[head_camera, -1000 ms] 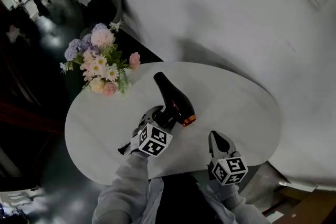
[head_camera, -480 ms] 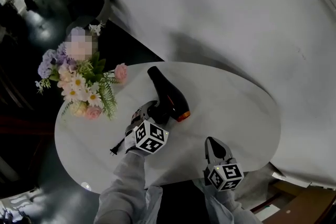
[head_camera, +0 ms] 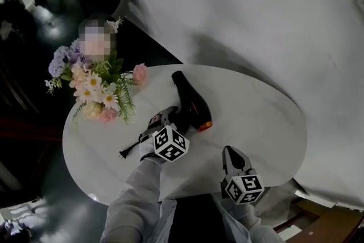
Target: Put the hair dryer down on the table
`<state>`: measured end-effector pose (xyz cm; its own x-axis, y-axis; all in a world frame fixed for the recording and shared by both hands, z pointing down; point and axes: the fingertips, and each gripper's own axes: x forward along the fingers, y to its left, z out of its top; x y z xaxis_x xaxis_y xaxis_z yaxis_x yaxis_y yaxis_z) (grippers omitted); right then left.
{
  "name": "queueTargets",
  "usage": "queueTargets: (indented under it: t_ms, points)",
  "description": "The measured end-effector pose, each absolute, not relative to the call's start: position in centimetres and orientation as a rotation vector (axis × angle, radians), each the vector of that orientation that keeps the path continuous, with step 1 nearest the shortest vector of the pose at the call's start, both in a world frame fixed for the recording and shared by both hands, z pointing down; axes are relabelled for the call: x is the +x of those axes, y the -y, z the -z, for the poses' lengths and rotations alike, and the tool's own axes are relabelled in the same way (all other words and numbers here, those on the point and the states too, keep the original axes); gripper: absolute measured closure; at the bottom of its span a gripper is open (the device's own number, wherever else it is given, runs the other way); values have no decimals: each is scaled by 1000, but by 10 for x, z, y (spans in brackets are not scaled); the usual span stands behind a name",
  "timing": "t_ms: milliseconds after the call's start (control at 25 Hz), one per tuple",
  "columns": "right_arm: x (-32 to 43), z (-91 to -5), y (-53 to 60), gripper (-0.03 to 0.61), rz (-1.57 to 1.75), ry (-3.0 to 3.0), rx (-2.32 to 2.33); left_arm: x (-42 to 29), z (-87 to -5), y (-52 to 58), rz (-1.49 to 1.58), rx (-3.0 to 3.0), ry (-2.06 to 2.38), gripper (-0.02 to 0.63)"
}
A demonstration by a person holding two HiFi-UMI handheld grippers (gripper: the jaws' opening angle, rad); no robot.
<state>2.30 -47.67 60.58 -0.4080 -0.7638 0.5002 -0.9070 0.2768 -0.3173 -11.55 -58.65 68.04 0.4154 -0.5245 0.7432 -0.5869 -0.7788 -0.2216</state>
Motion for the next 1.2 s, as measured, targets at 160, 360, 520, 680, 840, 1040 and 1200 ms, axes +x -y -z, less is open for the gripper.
queueTargets:
  t_ms: [160, 360, 520, 680, 840, 1040, 1200]
  points:
    - [26, -597, 469, 568, -804, 2318, 1545, -112, -679, 582, -1294, 2603, 984, 306]
    - [36, -586, 456, 568, -771, 2336, 1560, -106, -640, 570, -1074, 2615, 1025, 158]
    - [37, -575, 446, 568, -752, 2370, 1559, -115, -610, 546, -1005, 2609, 1080, 158]
    - [34, -562, 435, 568, -713, 2420, 1545, -127, -581, 510, -830, 2563, 1111, 193]
    - [30, -549, 425, 568, -662, 2475, 1532, -138, -559, 472, -672, 2505, 1134, 233]
    - [29, -537, 406, 568, -643, 2521, 1531, -144, -547, 426, -588, 2477, 1162, 318]
    - [34, -525, 397, 568, -629, 2548, 1546, -146, -536, 395, -457, 2431, 1234, 399]
